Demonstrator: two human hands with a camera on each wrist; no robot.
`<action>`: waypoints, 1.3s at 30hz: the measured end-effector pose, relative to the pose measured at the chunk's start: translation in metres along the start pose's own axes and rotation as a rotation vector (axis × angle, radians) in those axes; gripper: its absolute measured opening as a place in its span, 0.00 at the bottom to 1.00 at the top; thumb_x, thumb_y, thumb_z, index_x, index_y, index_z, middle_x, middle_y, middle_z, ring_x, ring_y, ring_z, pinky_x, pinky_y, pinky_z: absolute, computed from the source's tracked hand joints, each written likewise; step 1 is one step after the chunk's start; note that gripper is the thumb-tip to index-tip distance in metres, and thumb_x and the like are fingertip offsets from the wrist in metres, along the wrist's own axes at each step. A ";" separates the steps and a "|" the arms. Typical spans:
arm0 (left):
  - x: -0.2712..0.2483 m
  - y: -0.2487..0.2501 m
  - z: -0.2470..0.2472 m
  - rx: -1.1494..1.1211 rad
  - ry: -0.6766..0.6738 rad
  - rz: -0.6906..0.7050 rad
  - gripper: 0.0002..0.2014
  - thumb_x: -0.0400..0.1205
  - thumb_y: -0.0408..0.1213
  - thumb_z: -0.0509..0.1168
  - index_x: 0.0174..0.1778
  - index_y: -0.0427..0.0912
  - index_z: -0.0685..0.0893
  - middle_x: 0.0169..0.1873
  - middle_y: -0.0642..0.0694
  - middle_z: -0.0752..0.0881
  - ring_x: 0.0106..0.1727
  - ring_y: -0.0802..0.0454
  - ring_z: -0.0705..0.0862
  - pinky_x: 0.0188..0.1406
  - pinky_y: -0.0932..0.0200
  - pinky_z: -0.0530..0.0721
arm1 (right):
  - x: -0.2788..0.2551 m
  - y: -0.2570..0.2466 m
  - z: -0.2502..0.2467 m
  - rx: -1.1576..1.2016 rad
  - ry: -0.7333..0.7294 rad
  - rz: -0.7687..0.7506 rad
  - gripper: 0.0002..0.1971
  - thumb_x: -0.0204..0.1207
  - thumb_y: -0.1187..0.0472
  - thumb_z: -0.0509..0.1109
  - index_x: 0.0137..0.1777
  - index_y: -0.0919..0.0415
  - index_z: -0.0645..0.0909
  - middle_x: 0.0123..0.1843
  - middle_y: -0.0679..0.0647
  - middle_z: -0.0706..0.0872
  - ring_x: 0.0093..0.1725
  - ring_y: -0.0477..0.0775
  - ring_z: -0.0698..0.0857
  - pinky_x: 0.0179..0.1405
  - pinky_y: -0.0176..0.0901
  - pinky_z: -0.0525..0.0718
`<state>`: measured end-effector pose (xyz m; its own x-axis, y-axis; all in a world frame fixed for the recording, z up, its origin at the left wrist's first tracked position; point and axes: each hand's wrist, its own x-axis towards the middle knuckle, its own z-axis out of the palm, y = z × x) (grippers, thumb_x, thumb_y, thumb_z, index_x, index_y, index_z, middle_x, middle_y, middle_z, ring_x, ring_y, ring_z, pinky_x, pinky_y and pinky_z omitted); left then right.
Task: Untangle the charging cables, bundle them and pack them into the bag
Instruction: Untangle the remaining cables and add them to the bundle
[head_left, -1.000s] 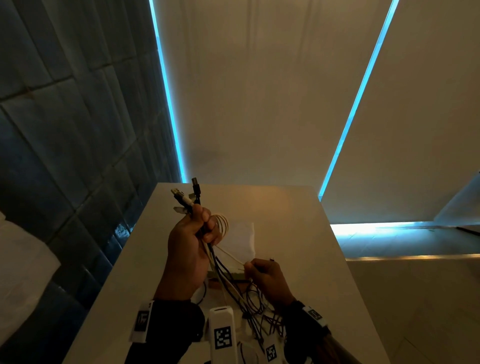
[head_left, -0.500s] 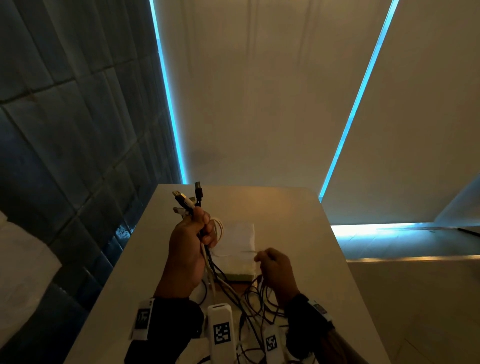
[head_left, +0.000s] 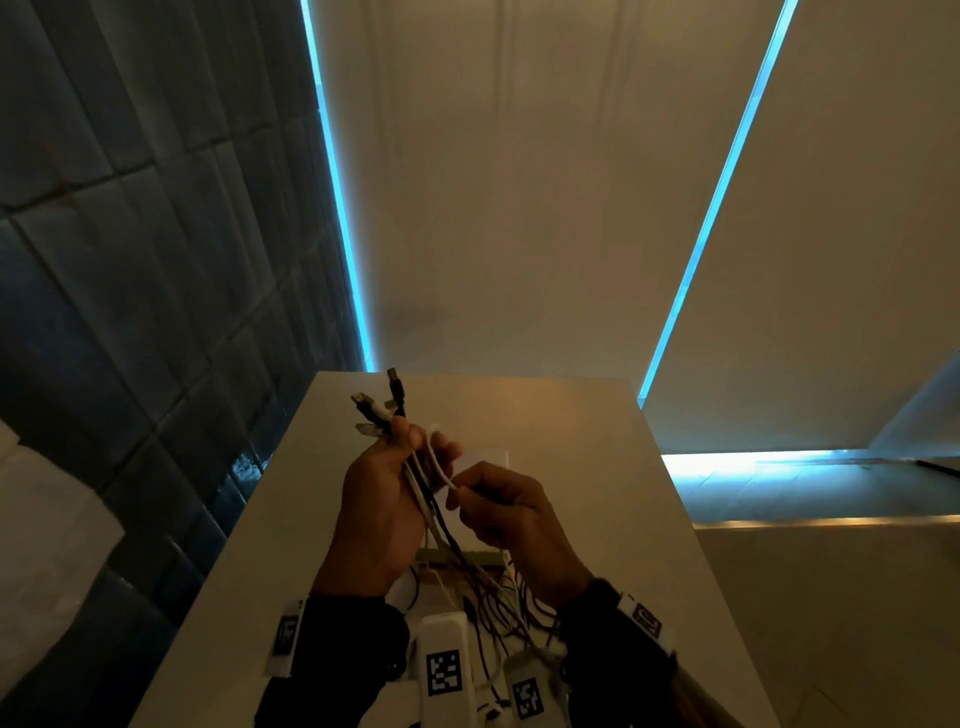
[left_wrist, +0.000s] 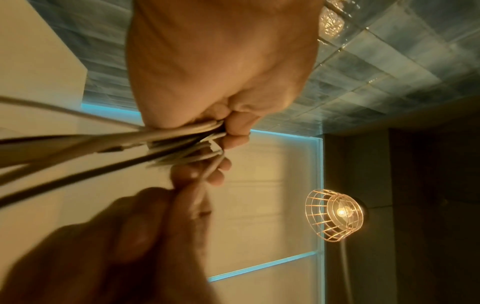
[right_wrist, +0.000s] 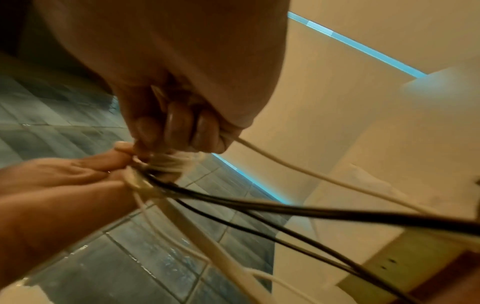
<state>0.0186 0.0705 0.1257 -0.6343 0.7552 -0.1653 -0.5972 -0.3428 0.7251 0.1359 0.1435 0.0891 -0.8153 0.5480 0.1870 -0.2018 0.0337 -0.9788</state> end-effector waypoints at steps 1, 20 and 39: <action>0.001 0.002 0.000 -0.074 -0.022 0.009 0.17 0.88 0.41 0.52 0.35 0.38 0.74 0.32 0.43 0.82 0.37 0.48 0.85 0.47 0.51 0.85 | -0.002 0.006 -0.002 -0.017 -0.002 0.020 0.10 0.82 0.70 0.63 0.40 0.63 0.81 0.26 0.47 0.70 0.24 0.43 0.64 0.25 0.31 0.64; -0.005 0.003 0.002 0.036 -0.080 0.139 0.15 0.82 0.43 0.55 0.31 0.41 0.69 0.24 0.50 0.70 0.21 0.58 0.65 0.21 0.66 0.68 | -0.007 0.105 -0.041 -0.235 0.115 0.134 0.10 0.75 0.60 0.65 0.32 0.55 0.79 0.29 0.43 0.79 0.32 0.44 0.75 0.38 0.40 0.74; -0.005 0.004 0.000 0.131 -0.042 0.149 0.17 0.87 0.40 0.51 0.32 0.40 0.69 0.22 0.51 0.71 0.20 0.58 0.66 0.21 0.66 0.67 | -0.019 0.141 -0.060 -0.529 0.337 0.393 0.16 0.76 0.65 0.69 0.27 0.53 0.80 0.26 0.46 0.80 0.29 0.45 0.76 0.34 0.42 0.73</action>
<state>0.0191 0.0649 0.1295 -0.6878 0.7255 -0.0237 -0.4278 -0.3788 0.8206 0.1554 0.1882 -0.0578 -0.5453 0.8269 -0.1375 0.4282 0.1337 -0.8938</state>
